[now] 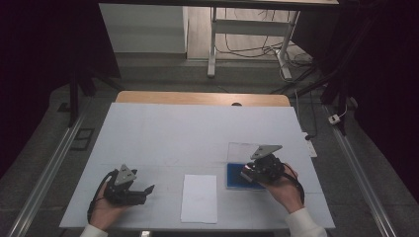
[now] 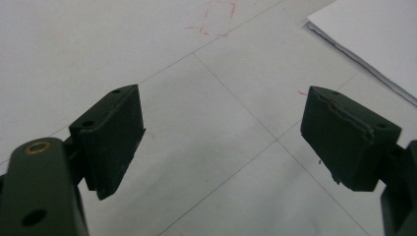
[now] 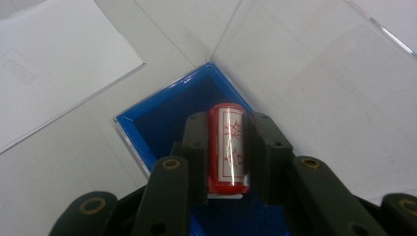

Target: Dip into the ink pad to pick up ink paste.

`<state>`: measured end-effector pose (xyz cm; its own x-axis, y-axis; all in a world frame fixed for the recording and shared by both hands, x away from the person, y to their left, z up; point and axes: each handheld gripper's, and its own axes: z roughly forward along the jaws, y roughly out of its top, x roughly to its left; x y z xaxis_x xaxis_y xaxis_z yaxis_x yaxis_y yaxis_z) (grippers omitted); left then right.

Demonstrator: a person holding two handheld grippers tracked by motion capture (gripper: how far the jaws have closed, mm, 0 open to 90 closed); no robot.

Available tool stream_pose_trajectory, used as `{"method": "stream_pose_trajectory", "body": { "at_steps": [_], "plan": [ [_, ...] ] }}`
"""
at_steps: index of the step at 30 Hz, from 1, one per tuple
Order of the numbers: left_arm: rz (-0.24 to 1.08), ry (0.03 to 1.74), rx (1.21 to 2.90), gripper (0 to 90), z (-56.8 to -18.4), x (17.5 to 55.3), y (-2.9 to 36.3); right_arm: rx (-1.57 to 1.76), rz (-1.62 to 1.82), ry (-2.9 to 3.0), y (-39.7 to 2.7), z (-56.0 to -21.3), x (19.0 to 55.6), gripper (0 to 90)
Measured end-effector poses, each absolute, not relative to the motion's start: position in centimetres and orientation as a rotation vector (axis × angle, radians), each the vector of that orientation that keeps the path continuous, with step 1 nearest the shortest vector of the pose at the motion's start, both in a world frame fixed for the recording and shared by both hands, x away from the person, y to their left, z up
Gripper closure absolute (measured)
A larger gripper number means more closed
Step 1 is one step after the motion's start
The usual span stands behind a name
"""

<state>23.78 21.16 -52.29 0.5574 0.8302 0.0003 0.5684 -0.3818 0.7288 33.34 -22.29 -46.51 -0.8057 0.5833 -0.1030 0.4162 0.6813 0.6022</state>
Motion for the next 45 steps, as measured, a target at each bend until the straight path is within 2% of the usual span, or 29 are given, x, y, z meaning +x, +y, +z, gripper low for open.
{"method": "stream_pose_trajectory", "body": {
  "at_steps": [45],
  "plan": [
    [0.493, 1.134, 2.084, 16.8, -52.11, 23.38, 21.22, 0.790, 0.750, 2.631, -21.70, -47.26, 33.43, 71.2]
  ]
}}
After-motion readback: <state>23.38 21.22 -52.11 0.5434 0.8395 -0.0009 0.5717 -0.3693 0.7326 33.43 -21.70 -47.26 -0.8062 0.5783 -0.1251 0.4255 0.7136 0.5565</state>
